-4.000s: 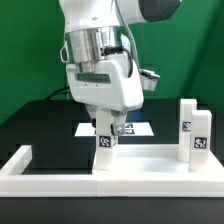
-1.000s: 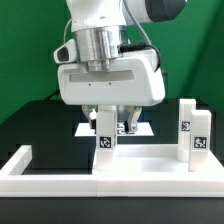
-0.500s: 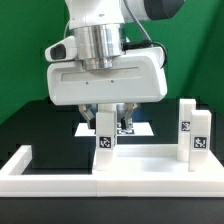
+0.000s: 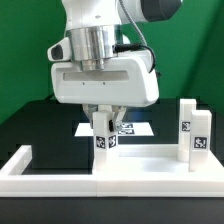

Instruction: Assemble desk

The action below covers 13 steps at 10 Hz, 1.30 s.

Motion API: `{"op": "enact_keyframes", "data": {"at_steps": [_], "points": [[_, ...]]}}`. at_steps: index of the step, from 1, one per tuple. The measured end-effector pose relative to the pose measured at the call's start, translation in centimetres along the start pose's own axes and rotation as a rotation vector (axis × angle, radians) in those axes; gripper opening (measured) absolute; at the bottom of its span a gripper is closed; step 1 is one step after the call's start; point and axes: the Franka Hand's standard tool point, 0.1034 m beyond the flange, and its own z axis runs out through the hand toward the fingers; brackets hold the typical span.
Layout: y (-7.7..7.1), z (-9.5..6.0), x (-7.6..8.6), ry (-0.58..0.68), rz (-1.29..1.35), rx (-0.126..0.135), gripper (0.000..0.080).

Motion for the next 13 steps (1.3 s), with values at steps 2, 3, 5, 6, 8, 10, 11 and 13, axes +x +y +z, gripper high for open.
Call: {"op": "enact_keyframes", "data": {"at_steps": [2, 3, 5, 6, 8, 10, 11, 13], "points": [[-0.26, 0.03, -0.07, -0.002, 0.365, -0.007, 0.0293], [-0.39, 0.05, -0.17, -0.009, 0.532, -0.002, 0.0293], [-0.55, 0.09, -0.08, -0.013, 0.821, 0.024, 0.0293], [-0.45, 0.1, -0.06, -0.014, 0.892, 0.039, 0.0293], [-0.53, 0.1, -0.16, -0.003, 0.94, 0.041, 0.0293], [-0.5, 0.2, -0.22, 0.001, 0.863, 0.037, 0.0385], [-0.67, 0.22, -0.47, 0.015, 0.772, 0.026, 0.0557], [-0.71, -0.06, -0.19, 0.031, 0.375, 0.027, 0.0629]]}}
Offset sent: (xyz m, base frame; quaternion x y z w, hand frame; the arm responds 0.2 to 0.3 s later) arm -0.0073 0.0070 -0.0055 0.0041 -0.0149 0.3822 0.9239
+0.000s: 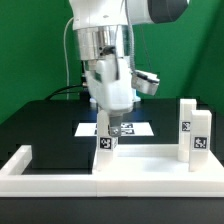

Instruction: Assemble desk

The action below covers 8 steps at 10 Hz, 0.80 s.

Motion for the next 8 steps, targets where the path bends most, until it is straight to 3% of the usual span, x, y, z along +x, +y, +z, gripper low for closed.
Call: {"op": "enact_keyframes", "data": {"at_steps": [1, 5, 6, 7, 8], "points": [[0.0, -0.1, 0.1, 0.0, -0.163, 0.001, 0.0643], [-0.1, -0.2, 0.1, 0.005, -0.399, 0.001, 0.0649], [-0.7, -0.5, 0.7, 0.014, -0.637, -0.005, 0.0649], [-0.3, -0.6, 0.7, 0.019, -0.874, 0.004, 0.0649], [-0.2, -0.8, 0.9, 0.019, -0.897, 0.005, 0.0649]]}}
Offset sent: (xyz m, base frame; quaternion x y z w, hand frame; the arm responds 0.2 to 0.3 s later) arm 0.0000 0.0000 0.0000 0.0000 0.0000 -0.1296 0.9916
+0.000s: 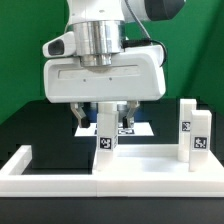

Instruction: Assemble desk

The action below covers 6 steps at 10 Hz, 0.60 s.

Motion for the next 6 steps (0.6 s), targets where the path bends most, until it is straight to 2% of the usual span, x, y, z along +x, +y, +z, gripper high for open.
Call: {"op": "enact_keyframes", "data": {"at_steps": [1, 2, 3, 4, 5, 6], "points": [[-0.03, 0.11, -0.01, -0.001, 0.038, -0.001, 0.0649], [-0.02, 0.11, -0.01, -0.001, 0.051, -0.001, 0.0552], [-0.01, 0.13, -0.01, -0.001, 0.086, -0.001, 0.0552], [0.03, 0.12, 0.0, -0.001, 0.148, -0.001, 0.037], [0.27, 0.09, 0.06, 0.0, 0.207, -0.004, 0.0293], [0.37, 0.1, 0.07, 0.001, 0.298, -0.005, 0.0293]]}}
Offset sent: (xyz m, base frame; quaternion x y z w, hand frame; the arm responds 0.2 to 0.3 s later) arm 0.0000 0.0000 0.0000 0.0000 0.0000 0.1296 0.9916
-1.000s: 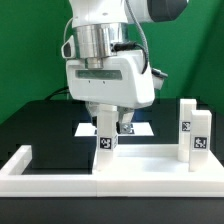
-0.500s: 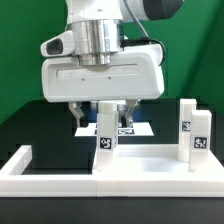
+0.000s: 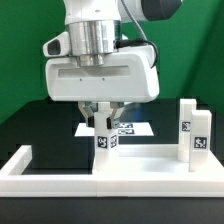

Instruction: Assemble desk

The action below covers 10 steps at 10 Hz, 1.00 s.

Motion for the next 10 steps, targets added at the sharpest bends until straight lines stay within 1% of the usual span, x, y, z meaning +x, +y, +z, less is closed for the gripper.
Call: {"op": "enact_keyframes", "data": {"at_steps": [2, 5, 8, 9, 10], "points": [[0.2, 0.02, 0.1, 0.0, 0.202, -0.003, 0.0293], [0.52, 0.06, 0.02, -0.02, 0.637, -0.011, 0.0293], [0.79, 0.1, -0.12, -0.057, 1.025, 0.021, 0.0293], [1.02, 0.11, -0.06, -0.071, 1.133, 0.027, 0.0293], [1.08, 0.12, -0.06, -0.073, 1.167, 0.026, 0.0294]]}}
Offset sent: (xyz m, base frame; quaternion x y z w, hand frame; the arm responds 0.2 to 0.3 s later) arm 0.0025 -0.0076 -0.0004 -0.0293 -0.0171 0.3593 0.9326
